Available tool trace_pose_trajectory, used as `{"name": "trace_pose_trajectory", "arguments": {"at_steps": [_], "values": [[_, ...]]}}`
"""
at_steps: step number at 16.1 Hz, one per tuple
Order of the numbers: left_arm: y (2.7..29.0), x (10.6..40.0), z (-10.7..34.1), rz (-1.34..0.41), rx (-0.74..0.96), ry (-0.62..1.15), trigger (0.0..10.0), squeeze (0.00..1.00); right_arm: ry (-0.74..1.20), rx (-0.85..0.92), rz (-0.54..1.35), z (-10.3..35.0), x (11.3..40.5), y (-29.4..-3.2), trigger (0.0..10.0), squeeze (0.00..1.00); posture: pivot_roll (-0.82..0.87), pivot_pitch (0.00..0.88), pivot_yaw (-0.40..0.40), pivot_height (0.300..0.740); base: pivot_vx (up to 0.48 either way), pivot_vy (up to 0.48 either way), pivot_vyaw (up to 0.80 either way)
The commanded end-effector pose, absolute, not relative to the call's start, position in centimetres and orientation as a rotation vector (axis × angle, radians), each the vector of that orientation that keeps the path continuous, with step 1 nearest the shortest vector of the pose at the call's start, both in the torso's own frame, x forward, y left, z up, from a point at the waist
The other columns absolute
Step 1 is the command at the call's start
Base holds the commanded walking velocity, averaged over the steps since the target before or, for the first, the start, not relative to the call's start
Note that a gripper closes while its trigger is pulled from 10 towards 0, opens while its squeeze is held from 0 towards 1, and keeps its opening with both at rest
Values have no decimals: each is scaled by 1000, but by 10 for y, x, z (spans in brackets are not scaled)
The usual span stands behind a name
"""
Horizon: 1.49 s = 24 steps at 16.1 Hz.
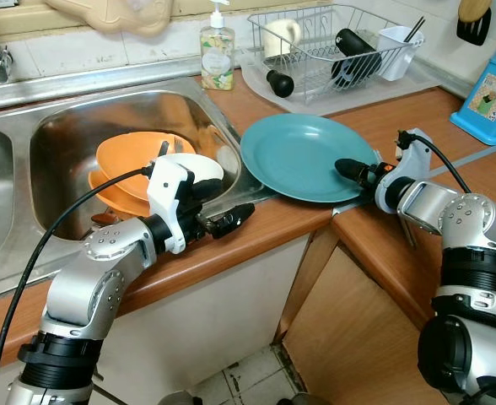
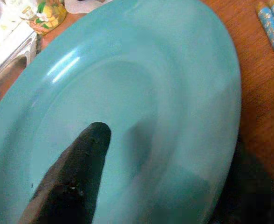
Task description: Kitchen organization
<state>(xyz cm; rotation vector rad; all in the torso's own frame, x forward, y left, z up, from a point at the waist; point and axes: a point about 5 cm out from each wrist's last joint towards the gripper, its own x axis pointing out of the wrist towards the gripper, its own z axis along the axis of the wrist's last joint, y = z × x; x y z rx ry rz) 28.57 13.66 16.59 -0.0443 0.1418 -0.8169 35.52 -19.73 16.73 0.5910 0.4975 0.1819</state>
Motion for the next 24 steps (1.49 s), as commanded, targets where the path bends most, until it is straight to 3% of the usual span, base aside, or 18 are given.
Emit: {"name": "trace_pose_trajectory", "arguments": {"at_steps": [1, 18, 22, 23, 24], "values": [[133, 285, 170, -836, -26, 135, 10000, 0, 498, 612, 186, 168, 354, -197, 0, 0, -155, 0, 9, 740, 0, 0, 0], [137, 288, 171, -796, -25, 120, 10000, 0, 401, 780, 230, 192, 358, -199, 0, 0, -152, 0, 8, 740, 0, 0, 0], [144, 301, 182, -694, -130, 74, 10000, 0, 284, 805, 316, 215, 360, -193, 0, 0, -149, 0, 10, 740, 0, 0, 0], [146, 305, 188, -674, -186, 45, 10000, 1000, 195, 802, 390, 231, 358, -189, 0, 0, -149, 0, 10, 740, 0, 0, 0], [147, 307, 193, -669, -231, 19, 10000, 1000, 134, 787, 457, 244, 355, -185, 0, 0, -150, 0, 12, 740, 0, 0, 0]]}}
